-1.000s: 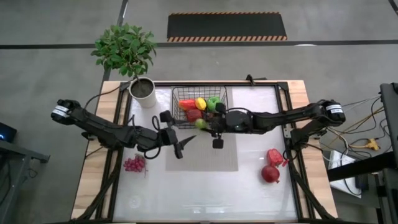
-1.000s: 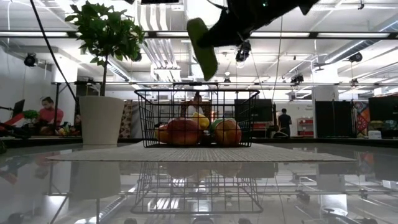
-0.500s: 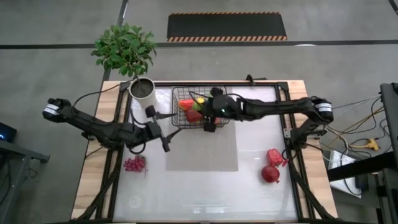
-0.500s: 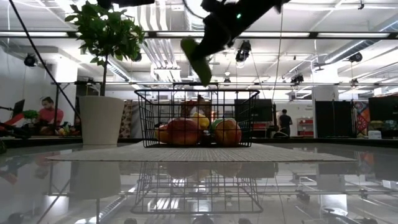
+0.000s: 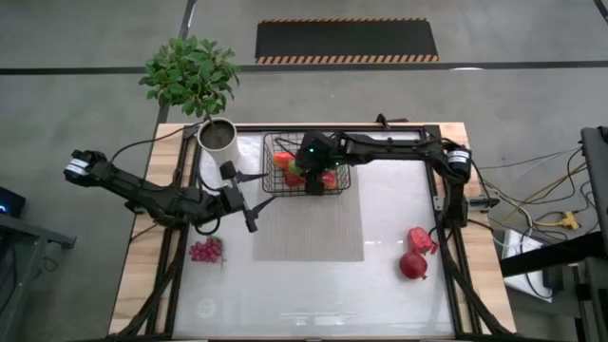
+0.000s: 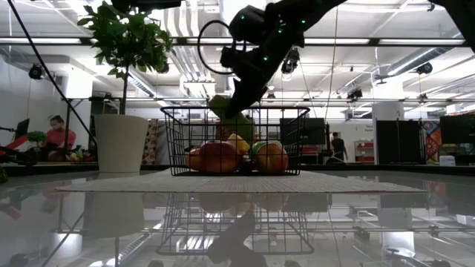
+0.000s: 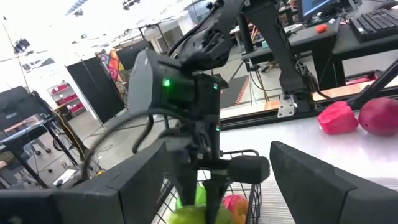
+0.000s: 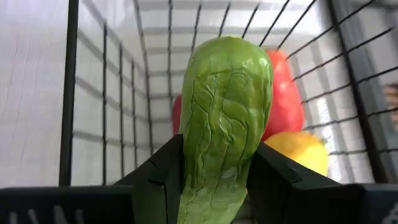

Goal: Build produce basket
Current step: Put the cucumber into the wire basket, then put the bell pepper into the wire basket

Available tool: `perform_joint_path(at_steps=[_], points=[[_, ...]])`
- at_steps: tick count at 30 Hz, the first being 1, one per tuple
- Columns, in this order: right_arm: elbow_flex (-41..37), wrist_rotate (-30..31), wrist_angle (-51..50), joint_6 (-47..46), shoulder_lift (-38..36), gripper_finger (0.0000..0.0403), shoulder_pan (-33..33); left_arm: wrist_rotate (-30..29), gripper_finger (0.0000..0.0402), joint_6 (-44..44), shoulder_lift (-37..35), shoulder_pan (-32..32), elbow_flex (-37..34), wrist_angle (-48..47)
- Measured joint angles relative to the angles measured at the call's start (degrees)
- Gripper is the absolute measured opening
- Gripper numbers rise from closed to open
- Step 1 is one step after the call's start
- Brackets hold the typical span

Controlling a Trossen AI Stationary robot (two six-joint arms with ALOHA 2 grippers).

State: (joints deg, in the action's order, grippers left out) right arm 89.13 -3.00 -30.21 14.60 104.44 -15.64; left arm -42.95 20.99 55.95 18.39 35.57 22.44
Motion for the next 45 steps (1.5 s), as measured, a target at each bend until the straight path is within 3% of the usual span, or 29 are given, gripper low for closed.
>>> perform_joint_path(at_steps=[5, 15, 21, 27, 39, 45], points=[[3.66, -0.06, -4.71, 1.66, 2.23, 0.0144, -0.04, 0.01, 0.0269, 0.90, -0.14, 0.00, 0.00, -0.12], [4.15, -0.70, -4.72, 4.40, 2.21, 0.0213, -0.04, 0.03, 0.0269, 0.90, -0.24, 0.04, 0.00, -0.39], [4.60, -1.74, -4.79, 4.95, 2.19, 0.0217, 0.11, 0.03, 0.0269, 0.88, -0.24, 0.03, 0.00, -0.39], [6.60, -1.52, -5.60, 4.93, 2.15, 0.0177, 0.11, 0.03, 0.0269, 0.84, -0.24, 0.02, 0.00, -0.39], [6.92, 1.68, -7.64, 4.20, -0.33, 0.0019, 0.88, 0.05, 0.0269, 0.82, -0.11, -0.02, 0.00, -0.42], [5.04, 1.61, -8.53, 2.56, -4.91, 0.0009, 4.34, 0.05, 0.0269, 0.73, -0.11, -0.02, 0.00, -0.42]])
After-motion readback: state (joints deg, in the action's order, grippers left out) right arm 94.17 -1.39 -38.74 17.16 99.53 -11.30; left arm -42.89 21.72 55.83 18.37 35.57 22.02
